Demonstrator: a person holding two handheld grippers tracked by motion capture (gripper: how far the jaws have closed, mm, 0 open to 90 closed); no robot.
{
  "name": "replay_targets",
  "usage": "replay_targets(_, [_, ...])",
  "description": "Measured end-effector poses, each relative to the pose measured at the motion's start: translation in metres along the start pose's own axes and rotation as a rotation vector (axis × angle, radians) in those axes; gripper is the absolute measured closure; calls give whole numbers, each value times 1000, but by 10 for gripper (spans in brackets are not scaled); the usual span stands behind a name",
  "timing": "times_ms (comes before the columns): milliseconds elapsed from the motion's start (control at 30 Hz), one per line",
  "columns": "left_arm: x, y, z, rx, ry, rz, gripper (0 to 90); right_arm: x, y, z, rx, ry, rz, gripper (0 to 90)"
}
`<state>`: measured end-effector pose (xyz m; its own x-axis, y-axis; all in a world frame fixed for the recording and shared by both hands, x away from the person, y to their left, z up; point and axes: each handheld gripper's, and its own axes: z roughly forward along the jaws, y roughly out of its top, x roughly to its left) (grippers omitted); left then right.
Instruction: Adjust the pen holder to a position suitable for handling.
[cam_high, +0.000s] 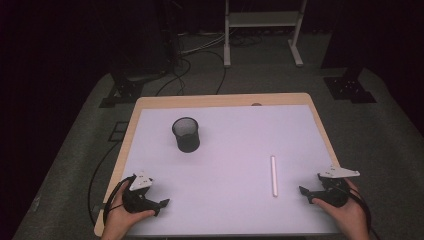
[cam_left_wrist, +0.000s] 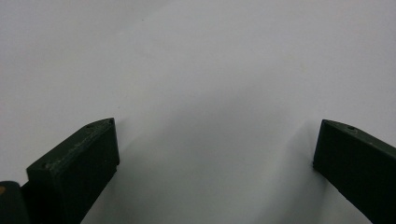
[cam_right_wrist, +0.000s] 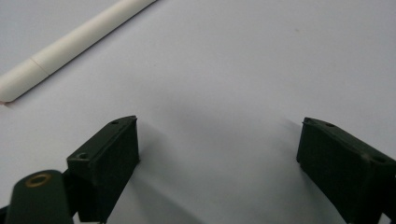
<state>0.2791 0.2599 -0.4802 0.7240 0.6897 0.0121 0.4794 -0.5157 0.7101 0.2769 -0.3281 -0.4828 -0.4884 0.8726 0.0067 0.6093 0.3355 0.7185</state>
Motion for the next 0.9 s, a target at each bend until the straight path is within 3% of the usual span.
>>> replay_targets(267, [3,2,-3,-15,-4,-40,53,0,0,0,-1,0,1,116])
replay_targets(567, [7,16,-6,-10,8,-71,84,0,0,0,-3,0,2,116])
replay_targets(900, [11,29,-4,-6,13,-69,125,0,0,0,-3,0,2,116])
